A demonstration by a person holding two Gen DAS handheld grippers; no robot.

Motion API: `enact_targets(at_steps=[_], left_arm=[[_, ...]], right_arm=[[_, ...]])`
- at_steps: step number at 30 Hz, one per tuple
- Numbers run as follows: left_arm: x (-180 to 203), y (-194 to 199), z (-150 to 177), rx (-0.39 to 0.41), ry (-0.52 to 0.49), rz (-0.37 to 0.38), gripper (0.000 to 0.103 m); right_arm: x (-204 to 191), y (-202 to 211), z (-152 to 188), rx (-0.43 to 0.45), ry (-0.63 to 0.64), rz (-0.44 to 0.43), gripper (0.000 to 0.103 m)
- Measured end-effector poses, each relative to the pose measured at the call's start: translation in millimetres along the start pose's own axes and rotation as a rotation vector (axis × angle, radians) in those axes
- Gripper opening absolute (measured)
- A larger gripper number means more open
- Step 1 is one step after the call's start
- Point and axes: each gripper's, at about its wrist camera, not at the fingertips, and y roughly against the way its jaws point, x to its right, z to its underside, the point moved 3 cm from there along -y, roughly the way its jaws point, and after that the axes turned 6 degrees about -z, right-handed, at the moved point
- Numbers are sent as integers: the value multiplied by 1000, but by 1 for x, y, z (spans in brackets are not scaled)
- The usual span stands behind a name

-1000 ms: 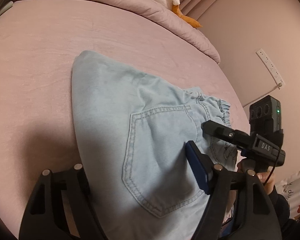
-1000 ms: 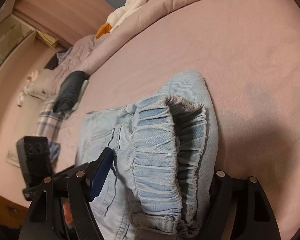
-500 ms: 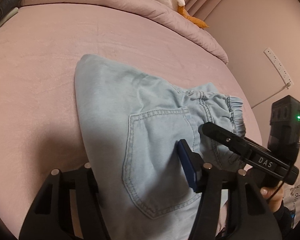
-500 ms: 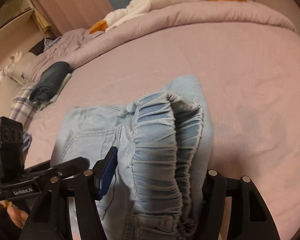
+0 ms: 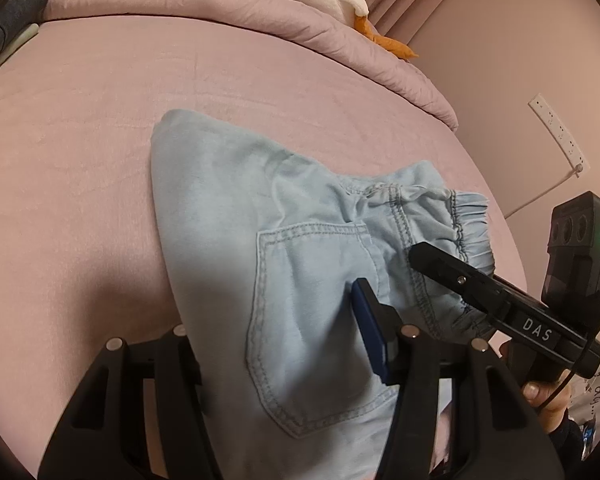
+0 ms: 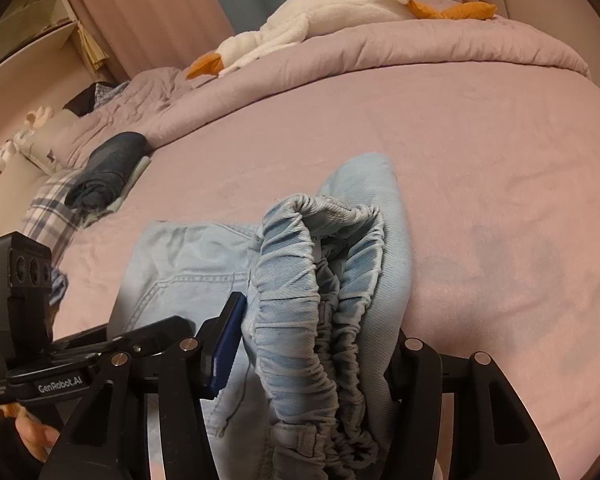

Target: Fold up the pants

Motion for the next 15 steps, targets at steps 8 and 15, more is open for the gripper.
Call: enact_targets(at_steps=[8, 15], left_arm=[[4, -1, 0, 2, 0, -12, 56], [5, -2, 0, 4, -7, -22, 56]], right_arm=[[-3, 0, -1, -4, 15, 2, 58], [-4, -2, -1, -11, 26, 9, 58]])
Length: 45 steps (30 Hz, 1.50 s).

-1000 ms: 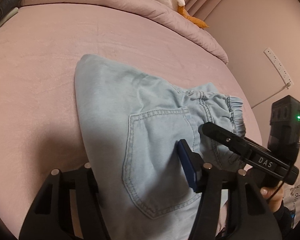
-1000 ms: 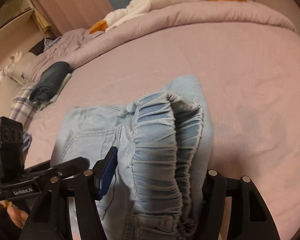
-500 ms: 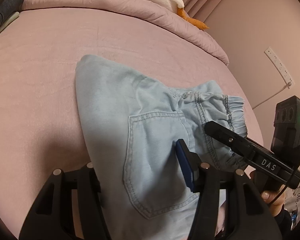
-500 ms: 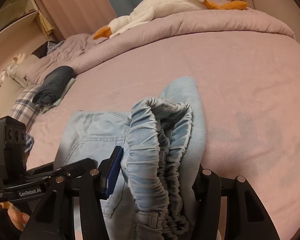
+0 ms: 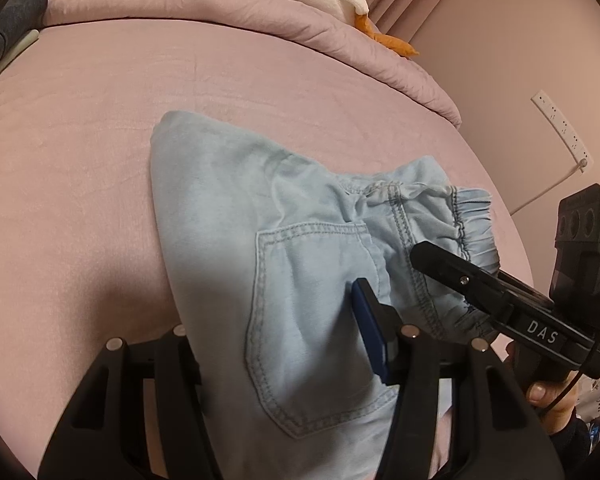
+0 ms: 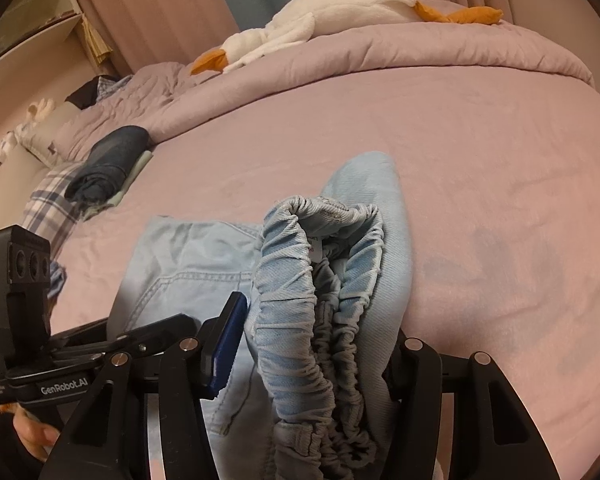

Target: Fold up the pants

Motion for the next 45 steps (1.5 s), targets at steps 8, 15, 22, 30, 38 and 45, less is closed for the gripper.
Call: enact_targets(at_steps=[8, 15, 22, 30, 38, 45], left_arm=[[1, -1, 1, 1, -5, -8, 56], [0, -1, 0, -1, -5, -11, 56], [-2, -1, 1, 4, -7, -16, 56], [-1, 4, 2, 18, 0, -13, 56], [6, 11, 2, 42, -10, -10, 56], [16, 20, 3, 72, -18, 1, 54]], right_arm=[[0, -2, 1, -8, 5, 7, 58], [-2, -1, 0, -1, 11, 10, 58], [-1, 1, 0, 13, 6, 5, 58], [-2, 4, -2, 34, 30, 6, 54], [-2, 6, -3, 39, 33, -1, 52], [-7, 8, -3, 39, 57, -11, 45]])
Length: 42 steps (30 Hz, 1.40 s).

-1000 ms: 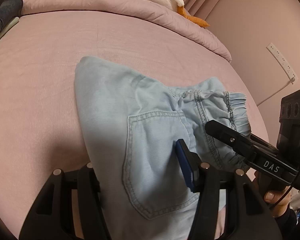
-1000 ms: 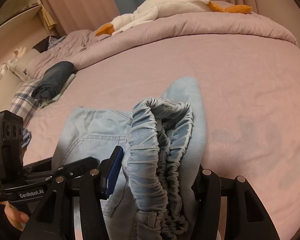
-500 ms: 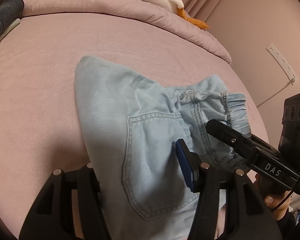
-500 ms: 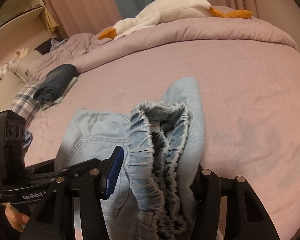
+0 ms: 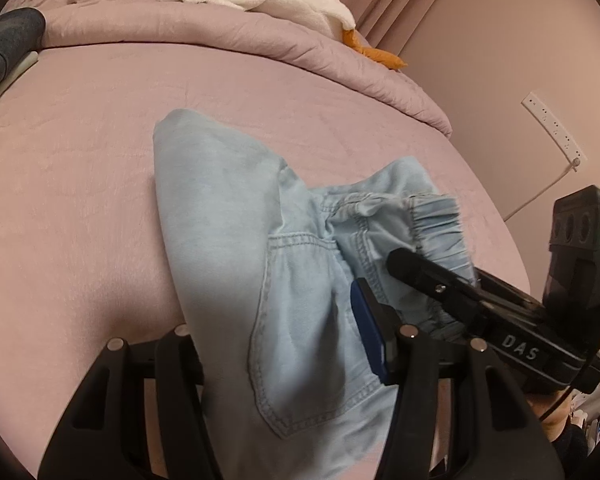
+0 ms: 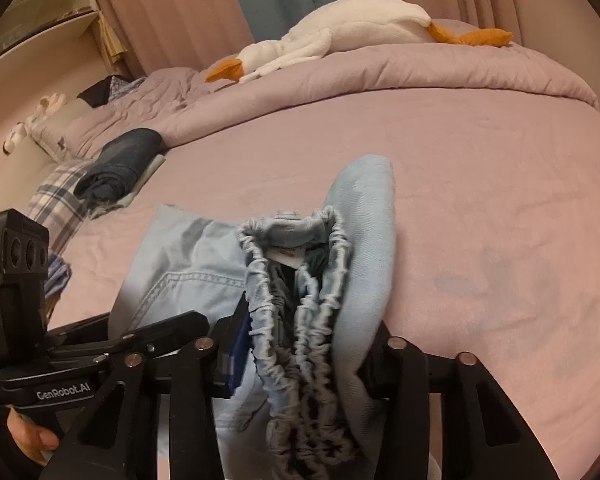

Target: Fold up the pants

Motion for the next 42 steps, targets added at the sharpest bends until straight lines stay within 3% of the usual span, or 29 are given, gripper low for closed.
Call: enact_targets(at_steps=[6, 11, 42], left_arm=[[3, 6, 1, 17, -10, -1, 48], [5, 11, 0, 43, -14, -6, 35], [-24, 76, 3, 145, 18, -50, 35]], right_arm=[[-1, 1, 0, 8, 1, 0, 44], [-4, 5, 0, 27, 26, -4, 37], [-56, 7, -11, 66, 75, -79, 36]])
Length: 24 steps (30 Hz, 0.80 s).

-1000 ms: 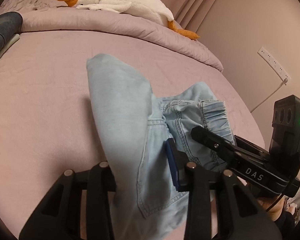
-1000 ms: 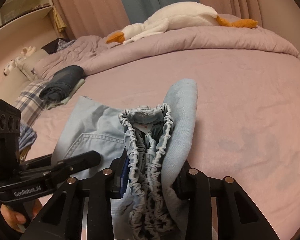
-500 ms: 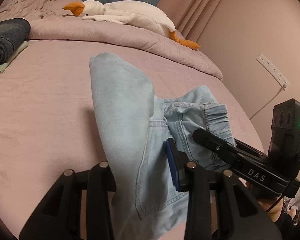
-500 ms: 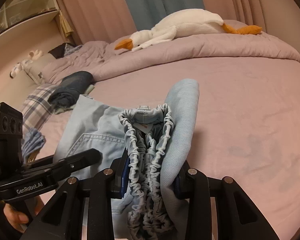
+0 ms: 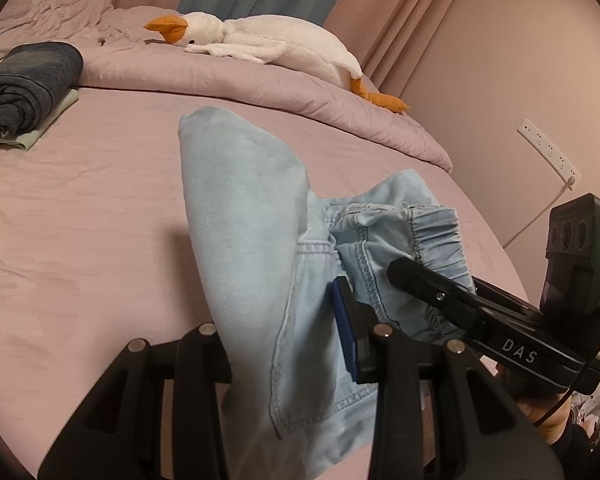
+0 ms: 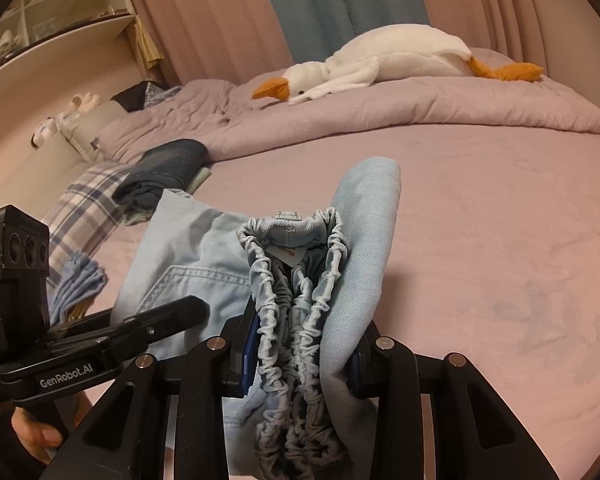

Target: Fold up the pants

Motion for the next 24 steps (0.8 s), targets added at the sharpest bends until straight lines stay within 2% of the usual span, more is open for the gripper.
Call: enact_targets(at_steps=[13, 24], left_arm=[[-30, 19, -8, 29, 15, -36, 35], [-50, 17, -20, 32, 23, -51, 35]], right_arm=[[-28, -16, -11, -2, 37, -41, 37], [-41, -33, -18, -5, 44, -67, 37]])
